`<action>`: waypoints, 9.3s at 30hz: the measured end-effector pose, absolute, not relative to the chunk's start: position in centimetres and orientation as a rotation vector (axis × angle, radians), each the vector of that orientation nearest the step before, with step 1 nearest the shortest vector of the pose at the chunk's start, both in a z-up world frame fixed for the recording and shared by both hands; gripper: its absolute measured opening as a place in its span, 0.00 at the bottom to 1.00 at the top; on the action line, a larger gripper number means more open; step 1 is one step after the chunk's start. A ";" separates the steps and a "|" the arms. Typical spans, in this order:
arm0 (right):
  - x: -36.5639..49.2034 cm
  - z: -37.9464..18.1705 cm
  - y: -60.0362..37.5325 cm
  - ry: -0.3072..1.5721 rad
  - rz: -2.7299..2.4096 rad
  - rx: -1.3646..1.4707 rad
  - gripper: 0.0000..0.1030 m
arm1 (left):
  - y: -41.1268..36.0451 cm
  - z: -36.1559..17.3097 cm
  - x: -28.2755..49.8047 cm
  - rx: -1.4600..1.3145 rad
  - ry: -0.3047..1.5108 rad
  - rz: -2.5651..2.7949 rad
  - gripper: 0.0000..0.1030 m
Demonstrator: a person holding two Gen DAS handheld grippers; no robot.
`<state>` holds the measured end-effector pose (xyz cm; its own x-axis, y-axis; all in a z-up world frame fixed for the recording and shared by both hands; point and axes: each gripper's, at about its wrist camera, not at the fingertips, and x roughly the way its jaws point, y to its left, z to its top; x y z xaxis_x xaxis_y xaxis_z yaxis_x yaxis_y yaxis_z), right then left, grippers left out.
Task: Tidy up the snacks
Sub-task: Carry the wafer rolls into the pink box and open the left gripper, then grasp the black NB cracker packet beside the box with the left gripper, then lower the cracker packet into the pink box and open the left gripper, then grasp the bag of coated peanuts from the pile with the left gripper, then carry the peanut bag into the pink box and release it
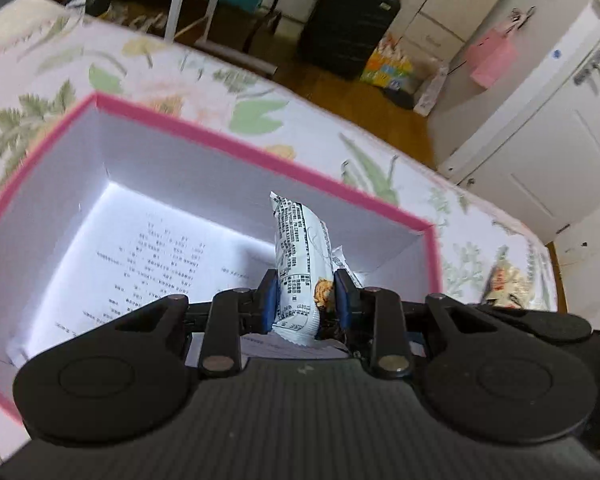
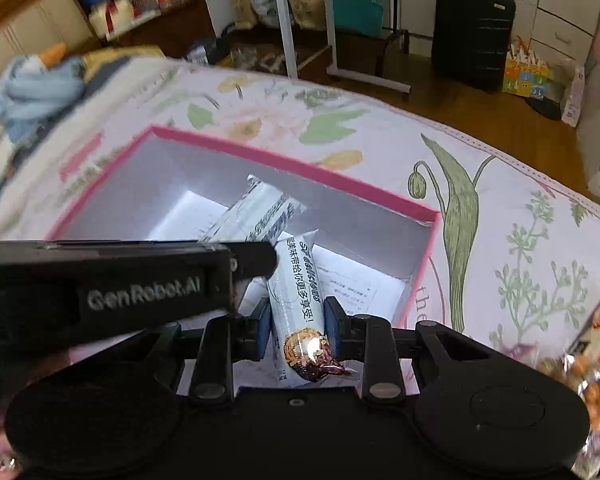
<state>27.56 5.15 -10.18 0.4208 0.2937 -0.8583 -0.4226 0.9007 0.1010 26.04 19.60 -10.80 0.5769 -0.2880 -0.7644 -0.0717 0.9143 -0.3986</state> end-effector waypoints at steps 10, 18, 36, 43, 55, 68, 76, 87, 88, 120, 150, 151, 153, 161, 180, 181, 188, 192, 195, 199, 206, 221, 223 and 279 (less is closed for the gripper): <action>25.0 -9.9 4.6 0.918 0.462 -0.311 0.38 | 19.4 -9.9 23.9 -0.315 0.919 -0.199 0.38; 19.2 -5.1 -0.8 0.969 0.554 -0.133 0.39 | 17.7 -3.6 18.5 -0.243 0.883 -0.313 0.38; 14.1 -5.9 -8.8 0.986 0.602 -0.193 0.66 | 7.3 -2.1 12.5 -0.245 0.947 -0.448 0.36; 15.6 -12.4 -9.3 1.053 0.605 -0.121 0.66 | 5.7 -9.3 12.6 -0.278 0.975 -0.393 0.35; 16.7 -17.2 -9.2 1.087 0.532 -0.106 0.71 | 5.4 -16.0 14.7 -0.391 1.085 -0.321 0.34; 15.8 -18.1 -7.1 0.995 0.479 -0.233 0.72 | 4.9 -18.3 16.2 -0.520 1.097 -0.320 0.34; 14.9 -16.6 -6.9 1.013 0.460 -0.211 0.63 | 6.4 -17.0 15.7 -0.518 1.111 -0.361 0.34; 12.2 -13.4 -6.0 1.000 0.496 -0.218 0.62 | 7.7 -13.6 12.4 -0.458 1.098 -0.392 0.34; 11.9 -13.1 -5.8 0.995 0.503 -0.225 0.62 | 7.7 -13.2 12.1 -0.442 1.094 -0.391 0.34; 9.4 -2.2 0.9 0.804 0.514 -0.336 0.62 | 14.7 -1.4 9.2 -0.369 0.881 -0.386 0.36; 23.3 -10.0 7.1 0.987 0.753 -0.139 0.74 | 26.2 -9.5 19.9 -0.458 0.967 -0.055 0.59; 22.9 -9.5 6.3 0.986 0.739 -0.133 0.74 | 26.0 -8.9 19.6 -0.458 0.963 -0.070 0.59; 21.9 -8.2 4.4 0.989 0.712 -0.117 0.74 | 25.5 -7.6 18.9 -0.442 0.957 -0.092 0.59; 16.6 -1.0 -5.3 0.939 0.616 -0.147 0.75 | 21.2 -2.1 15.8 -0.295 0.950 -0.210 0.62; 16.4 -5.3 -25.5 1.162 0.233 0.209 0.79 | 2.4 -3.5 14.3 -0.184 1.047 -0.522 0.68; 16.6 -6.1 -26.1 1.176 0.207 0.197 0.79 | 1.7 -4.4 14.5 -0.192 1.062 -0.527 0.68; 17.9 -11.8 -31.0 1.317 0.102 0.283 0.79 | 0.2 -11.9 15.6 -0.238 1.147 -0.518 0.68; 18.7 -14.6 -31.7 1.394 0.146 0.362 0.79 | 0.8 -14.8 16.0 -0.315 1.156 -0.514 0.68; 19.2 -15.5 -31.4 1.407 0.180 0.375 0.79 | 0.8 -15.8 16.1 -0.377 1.159 -0.547 0.68; 19.7 -16.1 -31.0 1.405 0.217 0.410 0.75 | 0.1 -16.4 16.1 -0.423 1.166 -0.578 0.66; 20.1 -16.4 -29.6 1.408 0.264 0.416 0.64 | -1.2 -17.5 15.9 -0.451 1.199 -0.611 0.48; 19.5 -16.6 -25.6 1.429 0.191 0.291 0.67 | -2.4 -16.9 14.5 -0.365 1.176 -0.592 0.43; 19.2 -16.3 -25.2 1.427 0.164 0.298 0.64 | -2.2 -16.7 14.5 -0.359 1.178 -0.598 0.43; 21.0 -1.1 -2.9 1.259 0.412 0.198 0.56 | 20.2 -3.5 15.1 -0.322 0.934 -0.317 0.43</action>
<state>20.96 -2.86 -1.14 0.2457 0.4069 -0.8798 -0.1924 0.9100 0.3672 15.13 20.19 -3.49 0.5554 -0.4004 -0.7288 0.1253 0.9067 -0.4027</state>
